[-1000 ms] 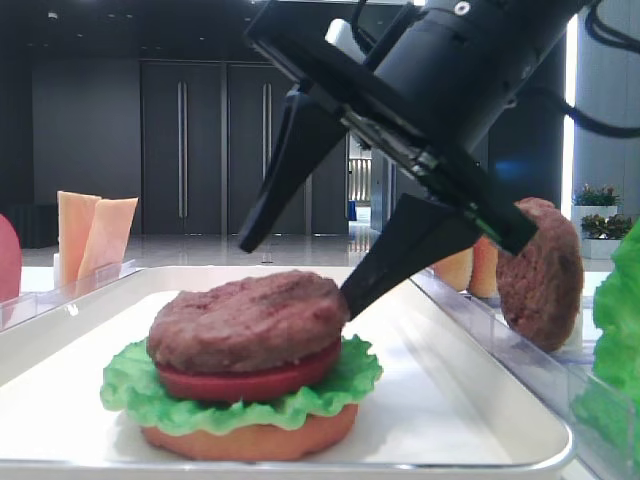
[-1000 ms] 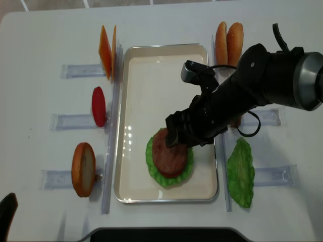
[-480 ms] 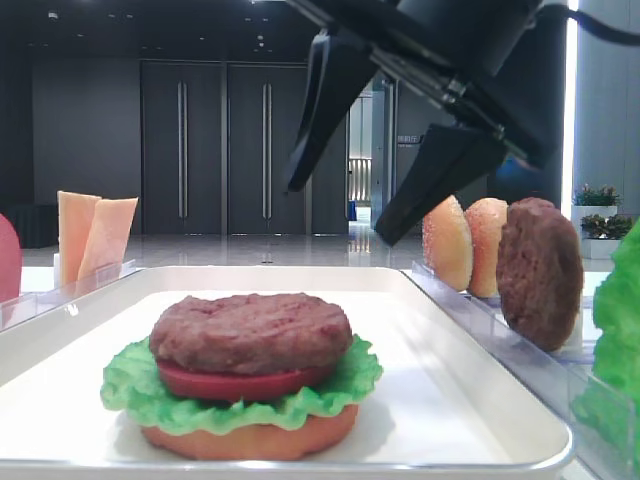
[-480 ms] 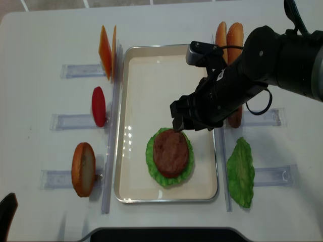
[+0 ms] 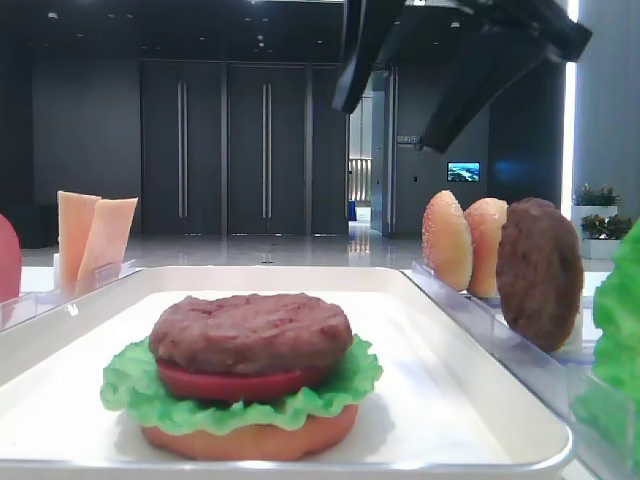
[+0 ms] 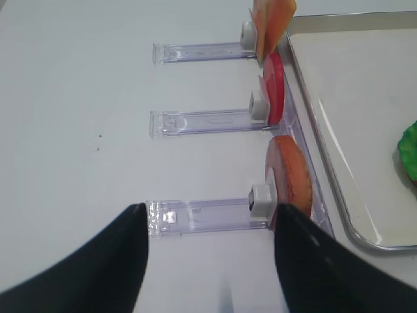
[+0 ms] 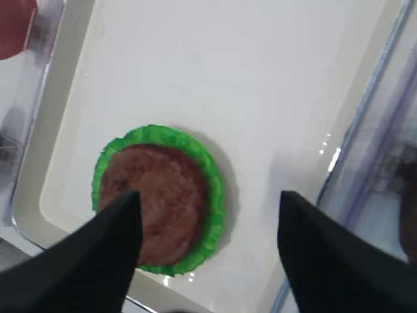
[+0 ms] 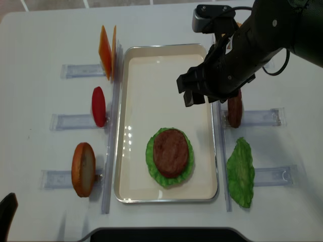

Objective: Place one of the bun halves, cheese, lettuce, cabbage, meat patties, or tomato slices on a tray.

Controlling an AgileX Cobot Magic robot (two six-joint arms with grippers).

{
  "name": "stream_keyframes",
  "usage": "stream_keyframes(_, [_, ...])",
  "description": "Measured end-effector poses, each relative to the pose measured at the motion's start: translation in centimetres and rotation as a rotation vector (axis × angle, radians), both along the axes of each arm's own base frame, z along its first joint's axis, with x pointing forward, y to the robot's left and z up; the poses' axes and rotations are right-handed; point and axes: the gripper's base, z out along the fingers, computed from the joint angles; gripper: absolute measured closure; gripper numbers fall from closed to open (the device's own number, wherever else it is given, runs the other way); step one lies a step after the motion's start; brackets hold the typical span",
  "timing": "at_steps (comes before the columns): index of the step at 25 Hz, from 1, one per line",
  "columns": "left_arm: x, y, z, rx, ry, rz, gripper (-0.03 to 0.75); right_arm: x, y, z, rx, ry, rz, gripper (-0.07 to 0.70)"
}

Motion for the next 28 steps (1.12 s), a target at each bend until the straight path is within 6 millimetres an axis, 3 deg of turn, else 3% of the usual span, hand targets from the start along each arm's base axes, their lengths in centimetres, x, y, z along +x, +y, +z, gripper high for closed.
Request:
stream_keyframes(7, [0.0, 0.0, 0.0, 0.001, 0.0, 0.0, 0.251, 0.0, -1.2, 2.5, -0.143, -0.003, 0.016, 0.198])
stream_keyframes(13, [0.0, 0.0, 0.0, 0.001, 0.0, 0.0, 0.251, 0.9, -3.1, 3.0, -0.201, 0.021, -0.032, 0.198])
stream_keyframes(23, [0.0, 0.0, 0.0, 0.001, 0.0, 0.0, 0.251, 4.1, -11.9, 2.9, -0.259, 0.109, -0.217, 0.198])
stream_keyframes(28, [0.0, 0.0, 0.0, 0.001, 0.0, 0.0, 0.251, 4.8, -15.4, 2.9, -0.264, 0.11, -0.282, 0.198])
